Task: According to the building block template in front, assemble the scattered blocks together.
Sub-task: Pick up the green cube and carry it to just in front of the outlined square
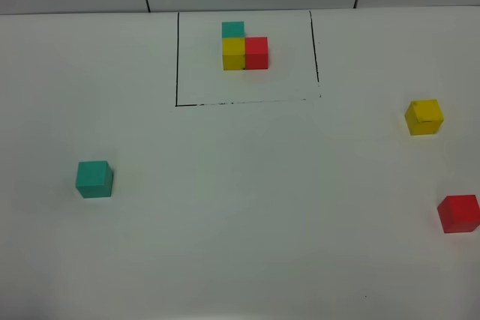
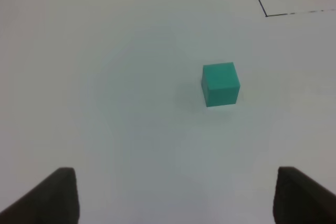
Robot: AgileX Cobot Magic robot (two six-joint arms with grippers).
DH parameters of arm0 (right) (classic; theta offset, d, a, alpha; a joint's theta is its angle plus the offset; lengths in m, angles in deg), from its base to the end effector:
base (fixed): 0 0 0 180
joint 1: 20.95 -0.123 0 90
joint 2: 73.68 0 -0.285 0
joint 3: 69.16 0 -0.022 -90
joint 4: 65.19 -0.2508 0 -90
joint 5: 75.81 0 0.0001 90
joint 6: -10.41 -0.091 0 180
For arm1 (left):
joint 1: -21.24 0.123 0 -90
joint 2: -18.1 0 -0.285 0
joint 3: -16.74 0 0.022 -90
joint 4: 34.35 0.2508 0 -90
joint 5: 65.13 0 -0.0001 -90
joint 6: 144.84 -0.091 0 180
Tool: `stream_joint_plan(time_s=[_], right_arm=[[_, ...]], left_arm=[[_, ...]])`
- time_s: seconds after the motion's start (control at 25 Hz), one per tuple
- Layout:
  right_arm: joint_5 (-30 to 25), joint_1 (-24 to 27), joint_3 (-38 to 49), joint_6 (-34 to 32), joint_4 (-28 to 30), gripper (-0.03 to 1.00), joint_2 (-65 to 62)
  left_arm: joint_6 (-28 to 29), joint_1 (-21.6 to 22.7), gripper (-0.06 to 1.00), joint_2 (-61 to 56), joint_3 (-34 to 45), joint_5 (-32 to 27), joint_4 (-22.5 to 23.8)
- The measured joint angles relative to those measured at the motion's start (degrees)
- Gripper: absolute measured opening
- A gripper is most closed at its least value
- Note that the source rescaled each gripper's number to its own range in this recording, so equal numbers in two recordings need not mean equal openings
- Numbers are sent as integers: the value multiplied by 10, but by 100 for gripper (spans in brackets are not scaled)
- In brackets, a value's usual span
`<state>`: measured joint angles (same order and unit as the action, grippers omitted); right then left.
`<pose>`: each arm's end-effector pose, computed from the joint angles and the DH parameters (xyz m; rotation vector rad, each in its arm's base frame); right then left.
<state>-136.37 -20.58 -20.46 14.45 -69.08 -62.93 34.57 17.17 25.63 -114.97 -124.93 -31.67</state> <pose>0.0035 0.0054 0.2771 -0.0678 2.0917 0.0355 -0.0052 0.0041 0.2801 0.0801 2.0155 0.0171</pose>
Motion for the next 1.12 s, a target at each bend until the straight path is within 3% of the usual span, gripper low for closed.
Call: stream_joint_plan(time_s=[1.12], right_arm=[[0,0,0,0,0,73,0]], left_arm=[[0,0,96,0,0,0,0]])
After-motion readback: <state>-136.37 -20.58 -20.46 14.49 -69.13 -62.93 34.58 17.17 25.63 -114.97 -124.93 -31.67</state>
